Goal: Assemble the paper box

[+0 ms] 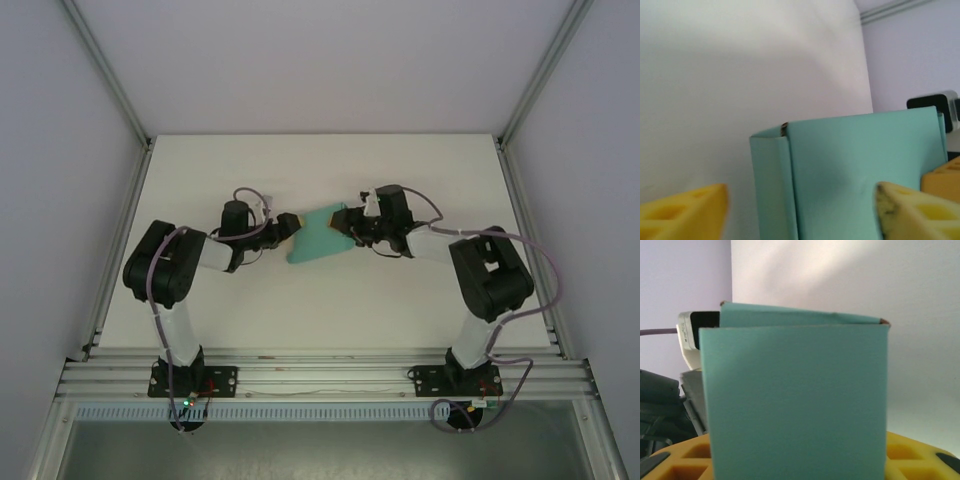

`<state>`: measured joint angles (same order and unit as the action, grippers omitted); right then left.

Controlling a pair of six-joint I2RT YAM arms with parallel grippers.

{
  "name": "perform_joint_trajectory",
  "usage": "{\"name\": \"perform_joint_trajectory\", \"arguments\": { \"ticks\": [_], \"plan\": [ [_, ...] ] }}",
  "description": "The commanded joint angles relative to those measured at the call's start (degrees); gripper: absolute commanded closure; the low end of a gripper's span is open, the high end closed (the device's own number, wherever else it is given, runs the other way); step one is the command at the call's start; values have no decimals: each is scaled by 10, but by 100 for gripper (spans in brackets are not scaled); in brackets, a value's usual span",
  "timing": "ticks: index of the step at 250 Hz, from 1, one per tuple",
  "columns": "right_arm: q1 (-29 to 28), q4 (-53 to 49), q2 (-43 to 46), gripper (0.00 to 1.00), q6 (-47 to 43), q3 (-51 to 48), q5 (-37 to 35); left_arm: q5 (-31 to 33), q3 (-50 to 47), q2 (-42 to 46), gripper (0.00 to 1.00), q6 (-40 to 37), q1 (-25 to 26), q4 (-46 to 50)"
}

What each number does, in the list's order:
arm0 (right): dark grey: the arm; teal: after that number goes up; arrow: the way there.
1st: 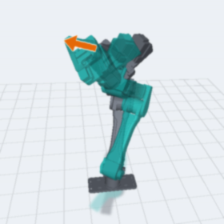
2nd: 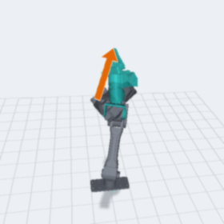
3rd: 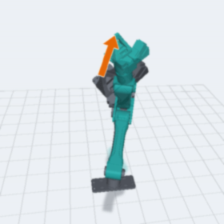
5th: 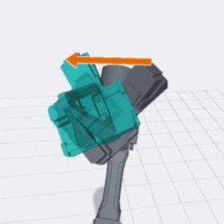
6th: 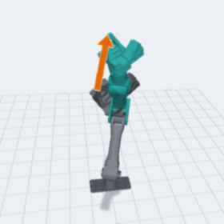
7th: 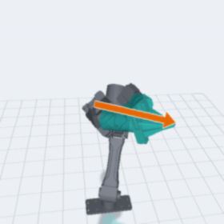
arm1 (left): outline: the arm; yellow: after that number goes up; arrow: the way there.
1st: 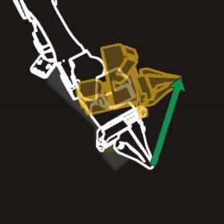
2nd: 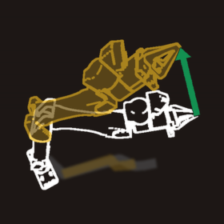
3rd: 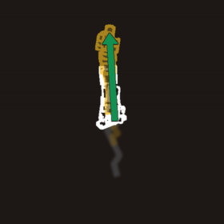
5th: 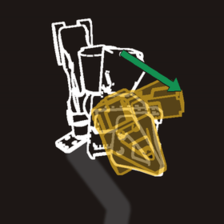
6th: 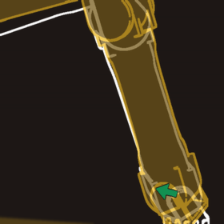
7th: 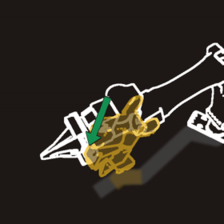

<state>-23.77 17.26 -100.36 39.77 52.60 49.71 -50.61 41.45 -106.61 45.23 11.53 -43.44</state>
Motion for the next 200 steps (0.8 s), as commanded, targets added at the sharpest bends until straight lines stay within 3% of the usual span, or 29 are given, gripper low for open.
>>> {"name": "perform_joint_trajectory", "arguments": {
  "ticks": [1,38,67,99,141,200],
  "plan": [
    [8,-43,59,49,13,-1,-39,16,29,86,1,-102,8,47],
    [22,-112,107,51,78,-3,-85,193,66,201,0,-330,77,219],
    [49,-192,135,52,150,12,-59,290,98,257,0,-508,161,322],
    [71,-227,151,54,226,15,11,281,105,296,0,-672,212,404],
    [83,-286,143,60,276,35,89,237,130,314,0,-843,239,552],
    [83,-344,143,63,298,59,111,334,111,313,0,-947,254,552]
  ]
}}
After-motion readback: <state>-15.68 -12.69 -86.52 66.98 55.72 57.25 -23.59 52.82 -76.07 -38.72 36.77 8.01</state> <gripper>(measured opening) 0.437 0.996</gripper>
